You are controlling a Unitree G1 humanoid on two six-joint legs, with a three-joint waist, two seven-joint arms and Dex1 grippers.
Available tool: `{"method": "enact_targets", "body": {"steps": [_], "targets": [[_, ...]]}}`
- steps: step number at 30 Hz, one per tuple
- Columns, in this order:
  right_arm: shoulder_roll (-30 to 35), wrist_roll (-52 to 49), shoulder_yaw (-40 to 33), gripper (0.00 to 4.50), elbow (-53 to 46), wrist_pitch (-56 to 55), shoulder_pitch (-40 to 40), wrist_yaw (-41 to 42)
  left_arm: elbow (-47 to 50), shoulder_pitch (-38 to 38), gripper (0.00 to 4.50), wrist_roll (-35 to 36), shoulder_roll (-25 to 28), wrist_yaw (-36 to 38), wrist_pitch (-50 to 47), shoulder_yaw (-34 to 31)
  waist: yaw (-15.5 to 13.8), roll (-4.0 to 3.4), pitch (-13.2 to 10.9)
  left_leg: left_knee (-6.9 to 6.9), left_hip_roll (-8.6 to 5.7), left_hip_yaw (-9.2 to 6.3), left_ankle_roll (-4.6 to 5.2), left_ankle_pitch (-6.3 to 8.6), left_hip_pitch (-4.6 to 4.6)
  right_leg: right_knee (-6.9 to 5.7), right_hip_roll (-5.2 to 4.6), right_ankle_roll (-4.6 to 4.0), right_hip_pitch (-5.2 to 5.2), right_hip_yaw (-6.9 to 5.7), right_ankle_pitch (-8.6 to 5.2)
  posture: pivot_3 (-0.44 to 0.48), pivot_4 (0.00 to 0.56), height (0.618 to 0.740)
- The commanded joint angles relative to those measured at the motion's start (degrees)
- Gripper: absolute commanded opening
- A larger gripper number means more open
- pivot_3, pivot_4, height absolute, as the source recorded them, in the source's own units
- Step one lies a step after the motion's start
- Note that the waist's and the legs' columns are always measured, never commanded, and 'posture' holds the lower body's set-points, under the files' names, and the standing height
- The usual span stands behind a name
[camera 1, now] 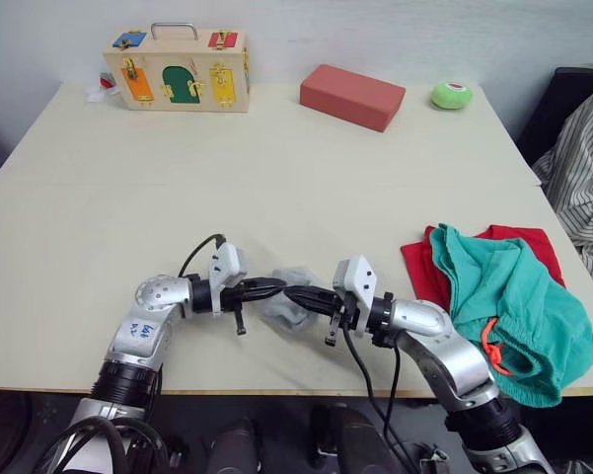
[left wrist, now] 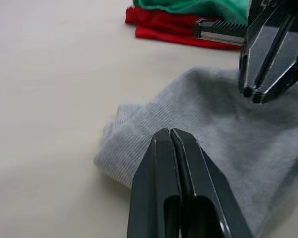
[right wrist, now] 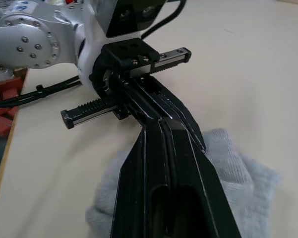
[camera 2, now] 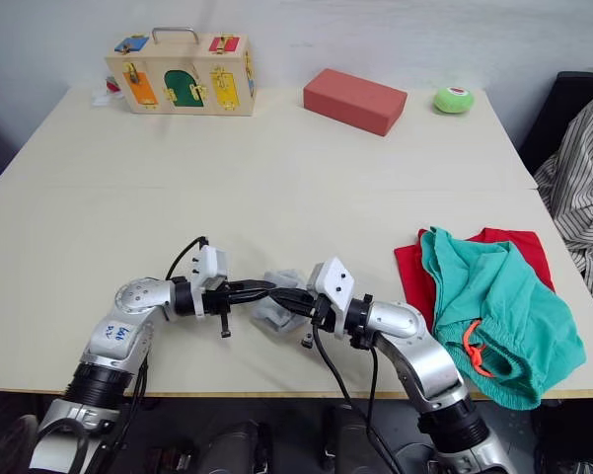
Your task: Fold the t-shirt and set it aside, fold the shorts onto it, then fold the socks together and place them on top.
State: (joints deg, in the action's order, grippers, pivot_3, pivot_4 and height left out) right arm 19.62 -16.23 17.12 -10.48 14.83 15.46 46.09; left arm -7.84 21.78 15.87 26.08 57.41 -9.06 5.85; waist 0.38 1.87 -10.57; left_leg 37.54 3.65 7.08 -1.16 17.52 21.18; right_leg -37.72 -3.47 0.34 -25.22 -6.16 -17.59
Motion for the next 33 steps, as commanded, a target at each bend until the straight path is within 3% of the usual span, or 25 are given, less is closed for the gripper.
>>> {"method": "enact_targets", "body": {"steps": [1, 10, 15, 20, 26, 29, 33], "targets": [[0.56, 5.25, 1.15, 0.00, 7.50, -8.84, -0.45, 0.78, -0.53, -0.73, 0.02, -1.11, -1.22, -2.01, 0.05, 0.60, -0.11, 0.00, 0.00, 0.02, 0.00, -0.01, 0.01, 0.01, -0.01, 0.00, 0.00, 0.00, 0.03, -0.01, 0.00, 0.000, 0.150, 0.740], [1.17, 4.19, -4.63, 0.00, 15.43, -17.65, -1.98, 0.54, -0.82, -1.71, 0.02, -2.39, -1.22, -3.71, 0.46, 0.74, -0.13, 0.01, 0.01, -0.11, 0.01, -0.06, 0.15, 0.20, -0.77, 0.16, -0.03, 0.01, 0.86, -0.02, 0.00, 0.000, 0.150, 0.740], [0.27, 0.70, -7.02, 0.00, 12.53, -15.44, -1.03, 1.27, 0.83, -2.41, 0.02, -0.31, -1.11, -2.02, 1.40, -0.12, 0.01, 0.00, 0.01, -0.16, 0.04, -0.04, 0.08, 0.17, -0.81, 0.13, -0.02, 0.01, 0.85, 0.00, 0.00, 0.000, 0.150, 0.740], [-0.42, -1.59, -4.99, 0.00, 6.01, -12.08, -1.19, 3.77, 1.91, -1.41, 0.02, 0.86, -1.60, -1.87, 0.86, -0.78, 0.02, -0.02, -0.01, -0.20, 0.05, -0.03, 0.06, 0.16, -0.79, 0.12, -0.01, 0.01, 0.79, 0.00, 0.00, 0.000, 0.150, 0.740], [-0.73, 2.42, -2.40, 0.00, 8.20, -12.81, -2.28, 2.77, 0.77, -1.23, 0.02, -1.52, -1.16, -2.59, 0.59, 0.67, -0.12, -0.02, -0.01, -0.23, 0.04, -0.02, 0.07, 0.17, -0.77, 0.16, -0.02, 0.01, 0.78, -0.01, 0.00, 0.000, 0.150, 0.740], [-1.86, -5.62, -8.75, 0.00, 4.68, -6.66, -3.51, -0.18, 0.67, -2.24, 0.02, -0.98, -0.91, -1.69, 1.49, 0.28, -0.17, -0.02, -0.01, -0.23, 0.03, -0.02, 0.07, 0.17, -0.77, 0.17, -0.02, 0.01, 0.78, -0.01, 0.00, 0.000, 0.150, 0.740], [3.71, -18.04, -13.17, 0.91, -6.02, 11.52, -4.36, 0.01, 1.33, -2.95, 0.00, -0.76, -0.34, -0.31, 2.75, 0.47, -0.12, -0.07, -0.04, -0.23, 0.04, -0.03, 0.08, 0.18, -0.76, 0.17, -0.04, 0.01, 0.78, 0.01, 0.00, 0.000, 0.150, 0.740]]}}
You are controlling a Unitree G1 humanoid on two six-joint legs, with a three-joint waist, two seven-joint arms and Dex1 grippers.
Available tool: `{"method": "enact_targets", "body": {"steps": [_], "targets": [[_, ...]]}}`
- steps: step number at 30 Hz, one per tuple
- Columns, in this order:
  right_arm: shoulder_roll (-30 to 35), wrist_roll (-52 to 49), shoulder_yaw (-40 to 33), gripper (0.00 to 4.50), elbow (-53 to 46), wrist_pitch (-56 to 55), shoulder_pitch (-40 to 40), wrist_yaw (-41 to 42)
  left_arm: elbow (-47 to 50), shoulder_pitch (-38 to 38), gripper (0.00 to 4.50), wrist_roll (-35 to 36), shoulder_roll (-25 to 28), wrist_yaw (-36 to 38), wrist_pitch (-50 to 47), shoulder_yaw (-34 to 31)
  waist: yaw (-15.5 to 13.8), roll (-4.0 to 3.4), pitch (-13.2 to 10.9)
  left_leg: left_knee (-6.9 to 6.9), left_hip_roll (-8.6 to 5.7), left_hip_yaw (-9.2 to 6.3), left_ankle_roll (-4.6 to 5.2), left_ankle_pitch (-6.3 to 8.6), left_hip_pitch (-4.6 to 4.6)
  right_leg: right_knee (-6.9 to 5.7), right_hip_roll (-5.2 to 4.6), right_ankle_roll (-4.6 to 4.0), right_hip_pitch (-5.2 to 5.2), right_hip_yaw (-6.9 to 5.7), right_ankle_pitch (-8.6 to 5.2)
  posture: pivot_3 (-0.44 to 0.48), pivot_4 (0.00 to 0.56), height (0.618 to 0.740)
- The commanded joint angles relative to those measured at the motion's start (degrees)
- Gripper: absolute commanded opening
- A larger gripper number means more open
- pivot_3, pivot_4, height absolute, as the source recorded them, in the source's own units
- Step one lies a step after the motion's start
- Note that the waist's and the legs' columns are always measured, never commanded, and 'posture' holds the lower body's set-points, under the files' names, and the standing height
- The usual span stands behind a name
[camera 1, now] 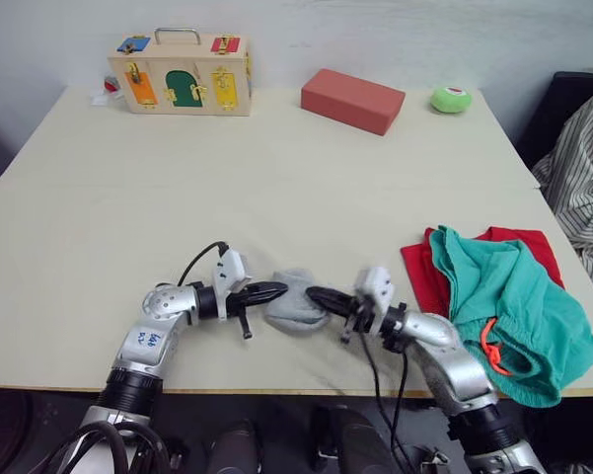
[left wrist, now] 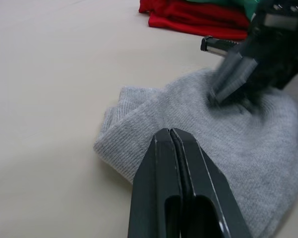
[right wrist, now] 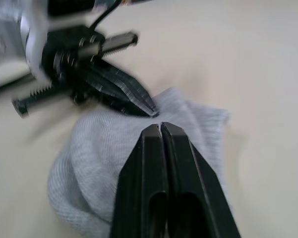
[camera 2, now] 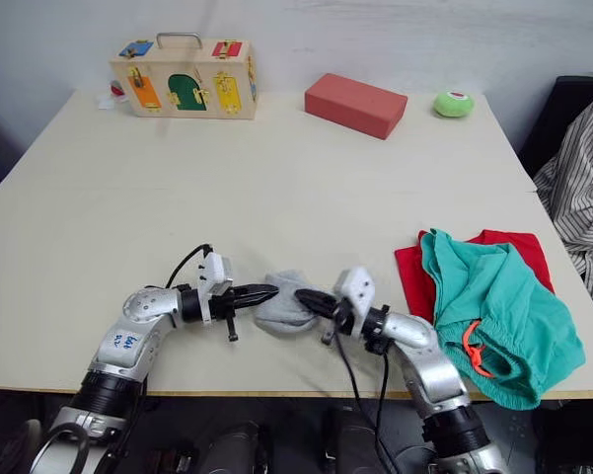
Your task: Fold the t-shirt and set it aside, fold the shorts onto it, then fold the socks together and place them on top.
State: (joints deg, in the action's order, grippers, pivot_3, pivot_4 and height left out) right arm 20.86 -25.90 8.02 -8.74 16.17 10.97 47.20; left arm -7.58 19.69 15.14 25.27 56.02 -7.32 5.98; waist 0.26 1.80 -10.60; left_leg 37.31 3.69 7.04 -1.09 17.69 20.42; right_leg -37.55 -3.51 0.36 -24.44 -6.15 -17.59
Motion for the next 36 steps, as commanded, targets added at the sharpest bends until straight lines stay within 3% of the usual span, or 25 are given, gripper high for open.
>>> {"method": "enact_targets", "body": {"steps": [1, 6, 10, 15, 22, 25, 32, 36], "targets": [[4.41, -11.39, -5.86, 1.27, -9.40, 15.46, 0.29, -2.28, 0.94, -0.86, 0.00, -0.03, 0.53, 1.21, 1.28, 0.29, 0.00, -0.01, -0.01, 0.00, 0.01, 0.00, 0.01, 0.01, 0.00, 0.01, 0.00, 0.00, 0.00, -0.01, 0.00, 0.000, 0.150, 0.740], [14.50, -24.39, -10.13, 2.92, -9.59, 45.10, 3.94, -7.48, -0.58, -0.19, 0.00, -0.61, 0.74, 1.97, 2.93, 0.34, -0.02, -0.01, -0.01, -0.03, 0.01, -0.04, 0.06, 0.03, 0.01, 0.07, -0.03, -0.01, 0.00, -0.03, -0.01, 0.000, 0.150, 0.740], [7.03, -32.75, -16.75, 4.34, -1.19, 62.33, 11.48, -18.57, -1.68, 0.31, 0.00, -0.92, 0.75, 2.32, 3.76, 0.37, 0.31, -0.02, -0.02, -0.10, 0.05, -0.02, 0.06, 0.03, 0.01, 0.08, 0.01, -0.02, -0.03, -0.04, -0.01, 0.000, 0.150, 0.740], [-0.87, -35.00, -19.24, 4.46, 5.63, 71.14, 17.47, -22.83, -1.32, -0.13, 0.00, -0.92, 1.01, 2.56, 3.71, 0.45, 0.48, -0.06, -0.01, -0.12, 0.05, -0.05, 0.02, -0.02, 0.10, 0.05, 0.01, -0.02, -0.10, -0.06, -0.01, 0.000, 0.150, 0.740], [-4.86, -27.87, -14.05, 4.46, 12.68, 67.28, 21.46, -23.36, -0.99, -0.77, 0.00, -1.19, 1.38, 2.19, 3.84, 0.18, 1.18, -0.07, 0.02, -0.07, 0.02, -0.01, 0.11, 0.03, 0.16, 0.11, -0.02, 0.01, -0.09, -0.05, 0.01, 0.000, 0.150, 0.740], [-7.32, -25.18, -13.74, 3.84, 16.29, 62.87, 23.00, -23.74, -1.03, -0.91, 0.00, -1.38, 1.36, 1.95, 4.11, 0.04, 1.67, -0.07, 0.03, -0.11, 0.03, 0.00, 0.10, 0.02, 0.08, 0.08, -0.01, 0.03, -0.06, -0.04, 0.02, 0.000, 0.150, 0.740], [-9.31, -23.63, -12.77, 1.29, 18.90, 60.16, 24.18, -20.26, -0.85, -1.51, 0.00, -1.31, 1.41, 1.00, 4.60, -0.49, 1.84, -0.04, 0.05, -0.15, 0.05, 0.01, 0.05, -0.03, 0.06, 0.03, 0.00, 0.04, -0.09, -0.01, 0.02, 0.000, 0.150, 0.740], [-8.41, -24.91, -13.93, 0.06, 15.75, 61.00, 23.04, -18.64, -0.52, -1.77, 0.00, -0.66, 1.20, 0.94, 4.87, -0.87, 1.82, 0.01, 0.08, -0.14, 0.06, 0.01, 0.04, -0.03, -0.01, 0.03, 0.00, 0.04, -0.03, -0.01, 0.02, 0.000, 0.150, 0.740]]}}
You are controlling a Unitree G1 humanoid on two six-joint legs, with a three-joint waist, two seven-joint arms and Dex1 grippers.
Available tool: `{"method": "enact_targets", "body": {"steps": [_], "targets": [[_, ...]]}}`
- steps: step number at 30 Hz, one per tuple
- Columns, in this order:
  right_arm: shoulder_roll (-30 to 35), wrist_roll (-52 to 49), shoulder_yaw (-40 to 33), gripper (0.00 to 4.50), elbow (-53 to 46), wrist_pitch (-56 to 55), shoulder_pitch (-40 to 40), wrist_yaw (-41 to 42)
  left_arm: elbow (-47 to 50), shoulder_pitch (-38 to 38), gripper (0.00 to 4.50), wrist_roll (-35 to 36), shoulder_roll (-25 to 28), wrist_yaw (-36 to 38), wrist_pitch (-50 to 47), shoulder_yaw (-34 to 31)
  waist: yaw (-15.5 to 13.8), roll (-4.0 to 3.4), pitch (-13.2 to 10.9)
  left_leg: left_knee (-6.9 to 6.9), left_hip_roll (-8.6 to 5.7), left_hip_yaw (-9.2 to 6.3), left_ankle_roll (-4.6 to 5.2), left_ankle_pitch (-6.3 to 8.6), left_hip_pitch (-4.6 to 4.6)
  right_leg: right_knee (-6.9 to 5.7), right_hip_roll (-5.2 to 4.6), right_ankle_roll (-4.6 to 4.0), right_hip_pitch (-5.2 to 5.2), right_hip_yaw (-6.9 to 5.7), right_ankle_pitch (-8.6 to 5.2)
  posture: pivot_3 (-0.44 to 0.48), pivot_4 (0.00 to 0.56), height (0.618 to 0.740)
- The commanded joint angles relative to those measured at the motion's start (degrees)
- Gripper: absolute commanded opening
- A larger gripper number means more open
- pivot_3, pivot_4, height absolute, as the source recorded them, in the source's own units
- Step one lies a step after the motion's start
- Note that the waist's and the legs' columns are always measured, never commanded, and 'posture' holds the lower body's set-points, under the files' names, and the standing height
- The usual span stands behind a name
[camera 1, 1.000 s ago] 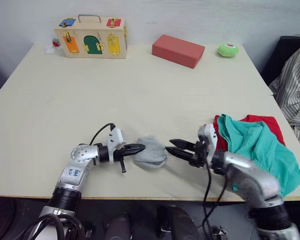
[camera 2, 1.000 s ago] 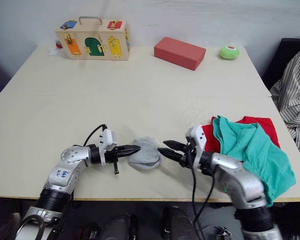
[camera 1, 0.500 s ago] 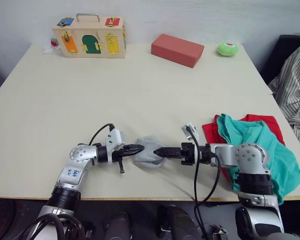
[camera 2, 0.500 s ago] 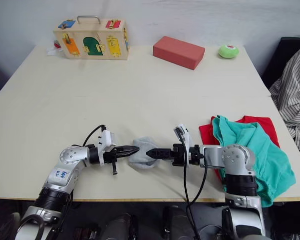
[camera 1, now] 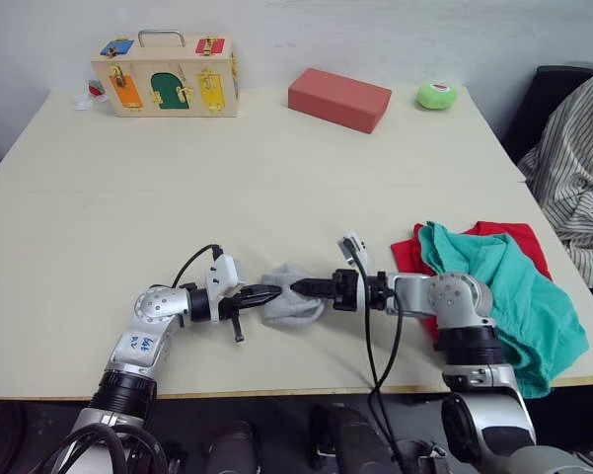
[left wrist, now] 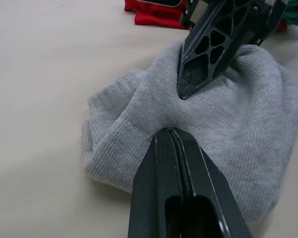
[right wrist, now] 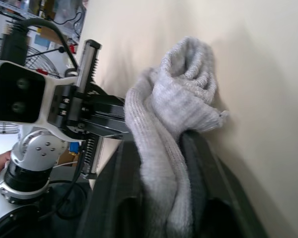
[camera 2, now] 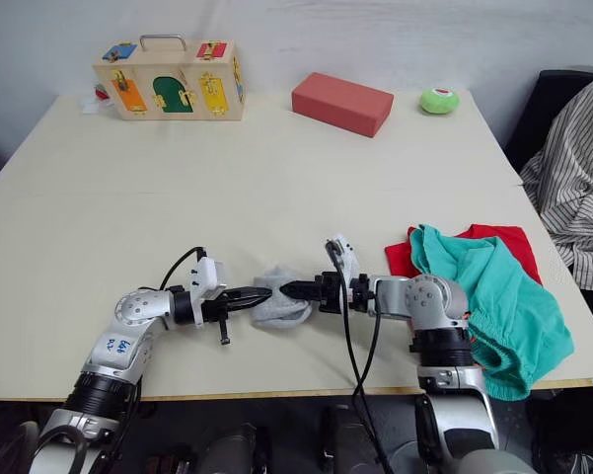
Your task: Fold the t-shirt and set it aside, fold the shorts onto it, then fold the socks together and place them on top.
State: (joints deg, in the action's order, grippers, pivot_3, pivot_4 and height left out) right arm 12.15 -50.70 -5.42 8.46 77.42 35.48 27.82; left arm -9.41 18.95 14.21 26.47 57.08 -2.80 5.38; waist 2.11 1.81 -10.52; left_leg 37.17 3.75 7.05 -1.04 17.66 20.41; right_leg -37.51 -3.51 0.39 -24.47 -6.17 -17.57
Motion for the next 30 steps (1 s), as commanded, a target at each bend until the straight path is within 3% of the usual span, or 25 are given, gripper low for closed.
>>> {"method": "enact_targets", "body": {"steps": [1, 3, 6, 9, 14, 18, 19, 22, 30], "targets": [[0.58, -0.52, -0.80, 0.03, -2.44, 0.01, -1.80, 1.16, 1.48, -1.09, 0.00, 0.58, -0.09, -0.09, 0.34, -0.43, -0.10, -0.01, -0.01, 0.00, 0.00, 0.00, 0.00, 0.00, 0.01, 0.00, 0.00, 0.00, 0.00, 0.00, 0.00, 0.000, 0.150, 0.740], [2.26, -4.61, -3.93, 0.03, -6.99, 3.93, -2.81, 1.90, 4.41, -1.49, 0.00, 4.37, -0.28, 0.64, -2.38, -1.94, -0.35, -0.04, -0.03, -0.02, 0.00, -0.01, 0.00, 0.00, 0.06, 0.03, -0.01, 0.00, -0.04, 0.00, 0.00, 0.000, 0.150, 0.740], [6.20, -13.25, -11.23, 0.00, -13.76, 10.92, -4.54, 2.71, 10.52, -2.26, 0.59, 9.52, 0.13, 0.57, -6.93, -4.23, -0.65, -0.15, -0.10, -0.03, -0.02, -0.09, 0.00, 0.01, 0.48, 0.10, -0.01, 0.00, -0.35, -0.03, 0.00, 0.000, 0.150, 0.740], [15.20, -24.72, -19.95, 0.00, -17.28, 14.79, -7.94, 3.08, 17.17, -3.16, 1.49, 13.78, 1.76, 1.34, -10.85, -5.98, -0.80, -0.16, -0.10, 0.10, -0.05, -0.12, -0.18, -0.12, 1.01, 0.09, -0.03, 0.05, -0.77, -0.04, 0.03, 0.000, 0.150, 0.740], [34.04, -38.91, -32.45, 0.00, -14.80, 14.72, -16.54, 1.09, 26.13, -3.08, 3.10, 21.83, 3.16, -0.20, -18.44, -9.08, -1.53, -0.21, -0.14, 0.00, -0.10, -0.10, 0.26, 0.13, 1.00, 0.55, -0.02, 0.12, -0.64, -0.07, 0.07, 0.000, 0.150, 0.740], [46.00, -36.95, -40.56, 0.00, -7.79, 13.70, -22.45, 3.47, 29.97, -2.43, 4.32, 24.73, 4.07, -0.50, -21.95, -8.84, -1.49, -0.17, -0.19, 0.02, -0.11, 0.01, 0.28, 0.12, 0.79, 0.66, 0.09, 0.33, -0.45, 0.05, 0.18, 0.000, 0.150, 0.740], [47.72, -35.51, -41.81, 0.00, -5.46, 12.82, -23.22, 4.11, 30.51, -2.22, 4.46, 25.26, 4.10, -0.67, -22.72, -8.72, -1.50, -0.17, -0.19, 0.02, -0.11, -0.01, 0.27, 0.13, 0.74, 0.71, 0.12, 0.35, -0.37, 0.05, 0.19, 0.000, 0.150, 0.740], [51.77, -28.42, -41.20, 0.00, 0.97, 8.83, -25.40, 8.49, 30.80, -1.60, 4.46, 25.23, 3.76, -1.64, -23.47, -8.54, -1.54, -0.17, -0.19, 0.00, -0.05, -0.05, 0.26, 0.07, 0.65, 1.01, 0.30, 0.54, -0.15, 0.17, 0.30, 0.000, 0.150, 0.740], [56.28, -3.87, -19.19, 0.00, 11.65, -11.06, -25.18, 25.87, 31.22, -0.88, 4.46, 25.14, 5.19, -1.37, -25.16, -8.18, -1.83, -0.25, -0.24, -0.02, -0.06, 0.02, -0.08, -0.18, 0.70, 1.07, 0.33, 0.67, -0.19, 0.25, 0.34, 0.000, 0.150, 0.740]]}}
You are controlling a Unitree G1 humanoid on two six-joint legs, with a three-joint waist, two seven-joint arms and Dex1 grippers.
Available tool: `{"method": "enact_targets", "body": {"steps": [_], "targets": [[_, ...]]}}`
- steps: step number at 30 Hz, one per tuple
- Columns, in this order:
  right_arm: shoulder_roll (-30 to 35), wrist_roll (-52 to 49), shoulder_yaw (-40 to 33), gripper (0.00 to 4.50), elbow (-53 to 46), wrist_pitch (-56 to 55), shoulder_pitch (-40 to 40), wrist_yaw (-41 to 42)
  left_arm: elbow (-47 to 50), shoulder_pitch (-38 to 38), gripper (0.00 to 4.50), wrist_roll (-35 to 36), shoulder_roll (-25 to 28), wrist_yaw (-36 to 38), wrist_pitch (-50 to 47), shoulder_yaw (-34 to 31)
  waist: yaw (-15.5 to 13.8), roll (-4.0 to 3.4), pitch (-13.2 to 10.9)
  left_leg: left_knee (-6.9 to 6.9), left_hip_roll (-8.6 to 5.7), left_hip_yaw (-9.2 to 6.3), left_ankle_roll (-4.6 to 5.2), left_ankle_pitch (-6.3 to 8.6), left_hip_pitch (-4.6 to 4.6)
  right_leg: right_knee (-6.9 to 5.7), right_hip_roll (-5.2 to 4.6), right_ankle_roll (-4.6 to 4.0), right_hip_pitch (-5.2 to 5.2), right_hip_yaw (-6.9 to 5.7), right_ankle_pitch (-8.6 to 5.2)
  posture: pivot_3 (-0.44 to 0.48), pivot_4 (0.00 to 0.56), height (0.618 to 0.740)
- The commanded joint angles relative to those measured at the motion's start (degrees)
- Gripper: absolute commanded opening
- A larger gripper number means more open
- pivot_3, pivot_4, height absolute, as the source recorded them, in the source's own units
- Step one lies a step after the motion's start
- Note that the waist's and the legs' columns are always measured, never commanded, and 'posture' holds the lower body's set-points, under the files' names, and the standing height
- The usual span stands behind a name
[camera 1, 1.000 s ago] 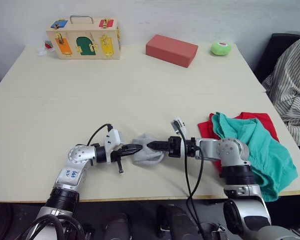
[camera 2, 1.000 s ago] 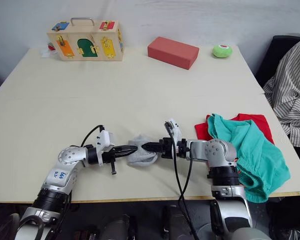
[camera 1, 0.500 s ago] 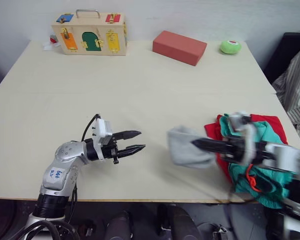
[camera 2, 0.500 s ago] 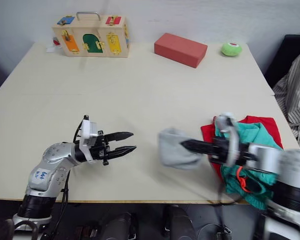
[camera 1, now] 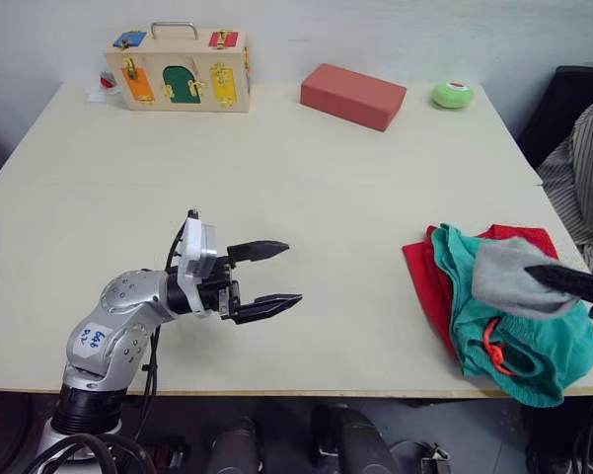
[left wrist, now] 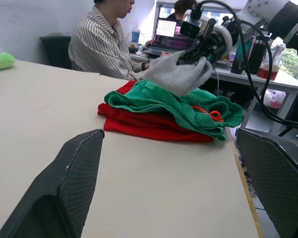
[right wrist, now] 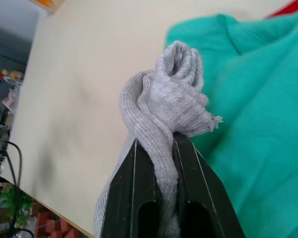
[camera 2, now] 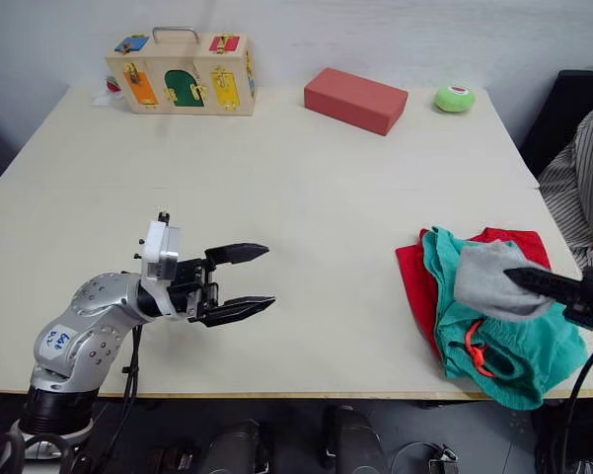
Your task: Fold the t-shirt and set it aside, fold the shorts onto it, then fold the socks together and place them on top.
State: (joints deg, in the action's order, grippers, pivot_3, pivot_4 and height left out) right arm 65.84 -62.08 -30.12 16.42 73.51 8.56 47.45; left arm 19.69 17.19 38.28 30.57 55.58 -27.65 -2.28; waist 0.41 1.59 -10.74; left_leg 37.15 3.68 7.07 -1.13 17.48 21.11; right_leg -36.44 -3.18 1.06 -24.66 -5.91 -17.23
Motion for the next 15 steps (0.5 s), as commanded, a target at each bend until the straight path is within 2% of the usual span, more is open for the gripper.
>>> {"method": "enact_targets", "body": {"steps": [1, 3, 6, 10, 15], "targets": [[2.31, 10.49, 7.94, 0.00, 5.66, -10.23, 3.28, 7.55, 2.13, 1.01, 4.46, 0.99, 1.43, 0.31, -0.36, -0.68, -0.17, -0.04, -0.03, 0.01, 0.00, 0.01, -0.01, 0.00, 0.01, 0.00, 0.00, 0.00, -0.01, 0.00, 0.00, 0.000, 0.150, 0.740], [1.35, 15.20, 12.39, 0.00, 10.32, -14.43, 7.76, 10.47, 2.53, 0.45, 4.46, 1.35, 3.24, 0.73, -1.22, -1.81, -0.13, -0.09, -0.05, 0.03, -0.02, 0.04, 0.00, 0.00, 0.03, 0.01, -0.01, 0.01, -0.03, 0.01, 0.00, 0.000, 0.150, 0.740], [2.16, 20.19, 16.94, 0.00, 14.91, -15.15, 12.03, 13.05, 2.39, -0.87, 4.46, 0.57, 5.85, 2.19, -0.49, -2.41, -0.24, -0.13, -0.08, 0.06, -0.01, 0.09, -0.01, 0.00, 0.00, 0.00, -0.01, 0.04, -0.03, 0.05, 0.03, 0.000, 0.150, 0.740], [4.66, 24.99, 17.78, 1.20, 17.79, -20.38, 12.29, 18.21, 1.50, -2.01, 4.50, 1.25, 7.35, 4.32, 0.75, -3.54, -0.50, -0.21, -0.12, 0.05, -0.02, 0.08, 0.00, 0.00, 0.03, 0.02, -0.04, 0.03, -0.03, 0.03, 0.03, 0.000, 0.150, 0.740], [9.29, 29.73, 13.71, 2.90, 17.99, -30.82, 8.24, 23.30, -1.30, -4.11, 4.50, -0.30, 8.50, 6.45, 4.12, -6.16, -0.61, -0.26, -0.14, 0.11, -0.11, 0.09, 0.06, 0.03, 0.08, 0.05, -0.14, 0.03, -0.04, 0.00, 0.03, 0.000, 0.150, 0.740]]}}
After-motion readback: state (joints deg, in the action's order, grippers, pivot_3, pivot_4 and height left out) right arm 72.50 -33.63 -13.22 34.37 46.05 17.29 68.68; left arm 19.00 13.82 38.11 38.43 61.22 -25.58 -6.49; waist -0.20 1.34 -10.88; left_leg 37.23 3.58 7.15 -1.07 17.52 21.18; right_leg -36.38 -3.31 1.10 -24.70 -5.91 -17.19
